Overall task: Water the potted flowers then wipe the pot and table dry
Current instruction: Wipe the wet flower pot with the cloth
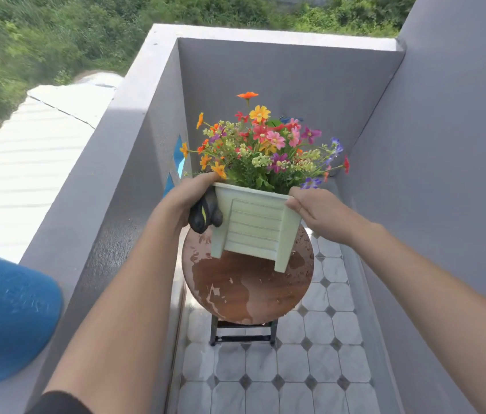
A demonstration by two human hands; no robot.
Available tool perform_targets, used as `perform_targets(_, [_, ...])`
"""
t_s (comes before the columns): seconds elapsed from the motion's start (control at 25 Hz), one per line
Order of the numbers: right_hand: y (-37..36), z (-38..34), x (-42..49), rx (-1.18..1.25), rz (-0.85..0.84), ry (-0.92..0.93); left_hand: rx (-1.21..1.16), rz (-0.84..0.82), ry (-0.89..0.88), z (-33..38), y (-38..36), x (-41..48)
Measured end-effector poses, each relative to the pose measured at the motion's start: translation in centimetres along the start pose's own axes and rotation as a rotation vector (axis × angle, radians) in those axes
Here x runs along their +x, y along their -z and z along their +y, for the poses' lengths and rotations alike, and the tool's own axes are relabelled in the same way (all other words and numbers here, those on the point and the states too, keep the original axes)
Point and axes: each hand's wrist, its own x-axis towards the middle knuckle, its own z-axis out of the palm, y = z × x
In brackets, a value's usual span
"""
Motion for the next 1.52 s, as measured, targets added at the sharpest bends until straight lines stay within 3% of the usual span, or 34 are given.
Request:
perform_targets(0.16, [-0.9, -0.8, 0.1, -0.114, 0.054, -0.154, 0.009, 0.070, -0.015, 0.3, -0.2, -1.3])
perform_targets(0.32, [-3.7, -3.2, 1.0, -0.334, 0.376, -0.152, 0.077, 0.210, -0.082, 0.0, -1.2, -2.0])
perform_targets(0.6, [-4.4, -6.5, 1.5, -0.169, 0.529, -0.135, 0.283, 0.415, -0.146, 0.9, -2.2, -6.2])
perform_targets(0.8, [-4.6, -5.4, 0.8, -0.158, 0.588, -0.023, 0.418, 0.498, -0.277, 1.2, -3.8, -8.4])
perform_targets(1.04, [-4.7, -3.9, 0.2, 0.030, 0.611, 0.091, 0.437, 0.534, -0.314, 1.1, -5.5, -8.8])
perform_targets(1.28, [-4.1, -0.7, -1.6, 0.226, 0.640, 0.034, 0.270, 0.485, -0.618, -2.7, -8.0, -9.5])
perform_targets(1.4, [-4.0, -0.4, -1.5, 0.201, 0.634, 0.047, 0.127, 0.460, -0.701, -4.9, -10.4, -9.7])
perform_targets(1.52, [-3.8, -0.4, -1.2, 0.187, 0.623, 0.070, 0.179, 0.538, -0.735, -5.3, -10.8, -8.2])
